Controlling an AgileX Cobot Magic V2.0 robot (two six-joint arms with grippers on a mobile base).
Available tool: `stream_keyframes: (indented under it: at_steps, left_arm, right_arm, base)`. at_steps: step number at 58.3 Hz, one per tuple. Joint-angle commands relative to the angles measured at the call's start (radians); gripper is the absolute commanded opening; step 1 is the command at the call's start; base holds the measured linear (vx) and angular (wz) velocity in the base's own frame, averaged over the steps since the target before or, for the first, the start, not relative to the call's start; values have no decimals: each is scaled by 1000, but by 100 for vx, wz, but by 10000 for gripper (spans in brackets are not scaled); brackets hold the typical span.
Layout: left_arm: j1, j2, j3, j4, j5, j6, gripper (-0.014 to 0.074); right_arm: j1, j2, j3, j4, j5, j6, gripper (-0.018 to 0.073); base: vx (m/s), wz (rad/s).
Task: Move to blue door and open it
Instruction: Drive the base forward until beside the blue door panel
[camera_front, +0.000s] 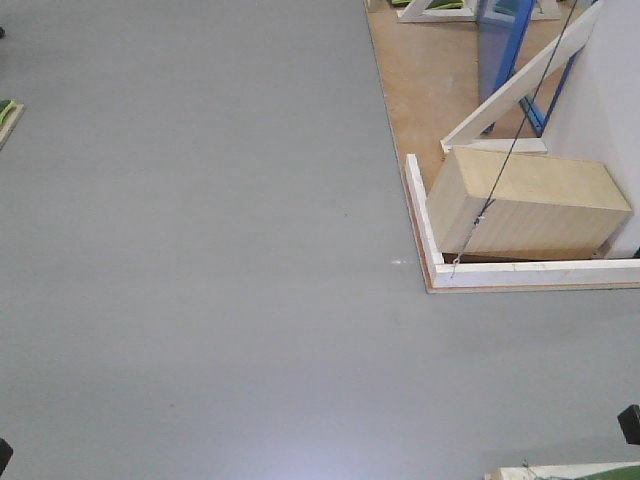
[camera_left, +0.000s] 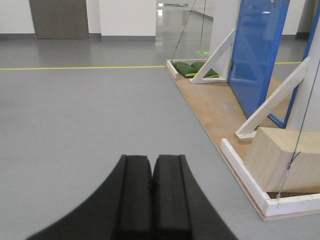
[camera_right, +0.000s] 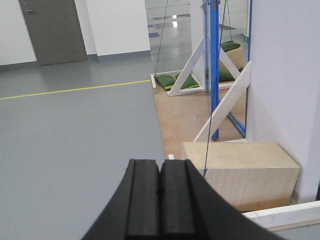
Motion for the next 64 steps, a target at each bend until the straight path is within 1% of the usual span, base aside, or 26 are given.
stream_keyframes:
  at_steps: [1, 64]
  left_arm:
    - [-1, -14, -25, -6, -87, -3, 73]
    - [-1, -14, -25, -6, -87, -3, 73]
  right_arm:
    - [-1, -14, 4, -4, -85, -6, -1]
    - [-1, -14, 4, -4, -85, -6, -1]
  base:
    - [47, -1]
    - [47, 0]
